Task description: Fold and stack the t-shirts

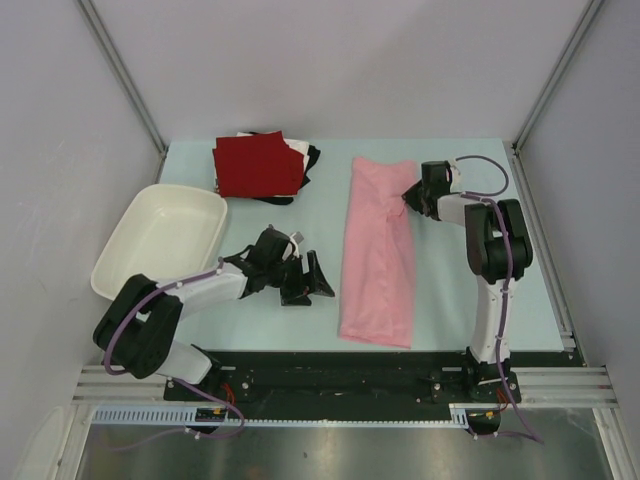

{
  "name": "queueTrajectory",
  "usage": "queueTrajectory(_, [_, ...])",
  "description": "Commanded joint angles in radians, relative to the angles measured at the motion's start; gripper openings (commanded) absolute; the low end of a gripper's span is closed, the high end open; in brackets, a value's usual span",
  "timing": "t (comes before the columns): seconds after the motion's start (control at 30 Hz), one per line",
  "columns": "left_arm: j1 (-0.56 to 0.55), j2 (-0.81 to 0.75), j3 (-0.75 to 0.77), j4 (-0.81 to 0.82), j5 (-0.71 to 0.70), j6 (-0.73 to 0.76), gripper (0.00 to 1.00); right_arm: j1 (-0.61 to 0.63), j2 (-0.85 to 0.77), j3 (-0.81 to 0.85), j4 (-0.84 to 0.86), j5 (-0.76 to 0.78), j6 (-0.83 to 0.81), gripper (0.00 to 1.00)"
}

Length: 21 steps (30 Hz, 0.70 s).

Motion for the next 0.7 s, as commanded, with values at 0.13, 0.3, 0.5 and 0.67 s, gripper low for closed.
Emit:
queueTrajectory(0.13, [0.023,0.021,0.059,0.016,0.023,0.04,0.85,-0.023,0.161,0.227,-0.15,-0.027,-0.034,0.05])
queueTrajectory(0.3, [0.021,-0.017,0.033,0.074,0.04,0.02,1.0,-0.019,0.044,0.267,-0.135,0.009,-0.145,0.99])
queueTrajectory(0.5, [-0.058,-0.042,-0.074,0.186,0.072,-0.011,0.96,-0.019,-0.31,0.172,-0.304,0.106,-0.294,1.0])
queueTrajectory(0.67, [-0.202,0.004,-0.165,0.356,0.089,-0.073,0.91,-0.007,-0.616,-0.075,-0.447,0.109,-0.334,1.0])
